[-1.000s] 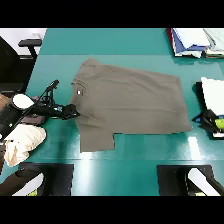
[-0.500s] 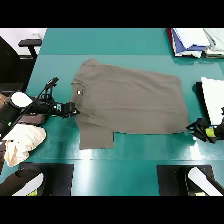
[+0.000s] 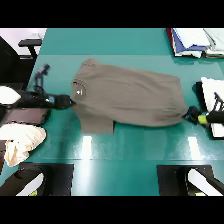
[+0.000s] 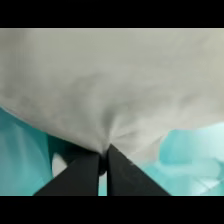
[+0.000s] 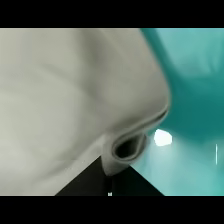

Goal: Fold the shirts.

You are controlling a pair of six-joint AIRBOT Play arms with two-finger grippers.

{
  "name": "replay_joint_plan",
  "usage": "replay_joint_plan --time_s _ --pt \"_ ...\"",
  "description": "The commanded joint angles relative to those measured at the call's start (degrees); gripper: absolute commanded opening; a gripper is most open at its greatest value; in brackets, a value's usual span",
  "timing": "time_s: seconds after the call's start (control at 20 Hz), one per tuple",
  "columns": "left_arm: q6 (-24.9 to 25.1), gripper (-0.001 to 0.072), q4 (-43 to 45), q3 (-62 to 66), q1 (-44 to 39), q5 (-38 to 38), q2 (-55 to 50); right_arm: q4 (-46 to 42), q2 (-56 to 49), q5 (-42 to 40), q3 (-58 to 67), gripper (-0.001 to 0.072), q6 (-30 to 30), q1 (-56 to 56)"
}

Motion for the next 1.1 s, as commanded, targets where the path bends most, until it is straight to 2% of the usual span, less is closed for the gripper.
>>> replay_joint_plan --time_s 0.0,0.3,0.6,0.75,0.9,1.05 --pt "-2.38 0.0025 6.23 12.31 0.04 -3.39 5.62 0.48 6.56 4.02 12.87 0.0015 -0.57 2.49" --pt "-2.4 0.0025 7.17 46.36 0.02 -4.52 7.74 0.11 14.93 7.06 45.83 0.0014 -0.57 2.75" --pt "-5.49 0.0023 7.98 69.26 0.04 -3.52 7.74 -13.16 18.18 14.16 66.12 0.0014 1.49 2.84" --pt "-5.7 0.0023 8.44 70.71 0.04 -3.72 7.72 -14.01 15.91 19.15 73.18 0.0014 4.22 2.86" --pt "-8.92 0.0024 15.69 66.18 0.04 -6.27 5.99 -13.92 10.8 24.52 78.2 0.0013 6.34 2.89" --pt "-10.08 0.0025 18.27 58.31 0.02 -10.45 0.98 -13.97 5.16 27.52 72.91 0.0013 7.5 3.15"
